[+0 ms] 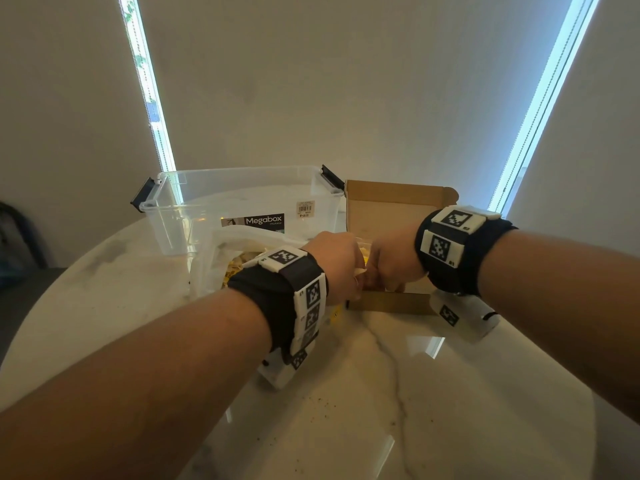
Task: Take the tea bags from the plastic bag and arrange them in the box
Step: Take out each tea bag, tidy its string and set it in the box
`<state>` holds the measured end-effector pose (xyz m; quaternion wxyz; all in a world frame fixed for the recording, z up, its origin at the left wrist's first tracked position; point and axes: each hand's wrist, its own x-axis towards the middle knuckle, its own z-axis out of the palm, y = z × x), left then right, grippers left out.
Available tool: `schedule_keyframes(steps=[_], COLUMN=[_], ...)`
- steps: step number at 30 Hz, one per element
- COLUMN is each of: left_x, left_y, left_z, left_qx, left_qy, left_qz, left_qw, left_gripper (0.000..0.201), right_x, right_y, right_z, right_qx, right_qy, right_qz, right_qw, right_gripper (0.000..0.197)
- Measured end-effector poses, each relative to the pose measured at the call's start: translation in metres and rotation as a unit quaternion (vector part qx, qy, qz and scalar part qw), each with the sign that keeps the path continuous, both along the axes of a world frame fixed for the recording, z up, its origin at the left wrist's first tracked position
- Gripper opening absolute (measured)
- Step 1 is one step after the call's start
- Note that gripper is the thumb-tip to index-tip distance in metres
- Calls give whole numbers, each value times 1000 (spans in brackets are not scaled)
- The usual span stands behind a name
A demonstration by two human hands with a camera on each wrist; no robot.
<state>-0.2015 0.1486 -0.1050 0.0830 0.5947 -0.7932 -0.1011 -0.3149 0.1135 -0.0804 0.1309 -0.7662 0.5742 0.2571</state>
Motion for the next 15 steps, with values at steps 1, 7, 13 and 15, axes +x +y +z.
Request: schedule_keyframes(steps=[1,7,13,15], left_x=[0,14,30,30], left_y=[0,-9,-22,-20], left_z=[0,4,18,23], left_qx=[1,68,257,264], left_qy=[0,188,612,661], left_qz=[-1,52,168,153], left_qw=[1000,978,729,685], left_gripper=[23,30,25,22], right_x=[-1,-14,-19,-15], right_y=[0,-4,-6,-6], right_z=[0,29,53,47], right_qx=[-17,-66,-83,-3], right_qy=[-21,-163,-360,-384], right_qz=[0,-41,-101,-120], right_qw=[1000,984,924,915], right_gripper=[36,12,24,48])
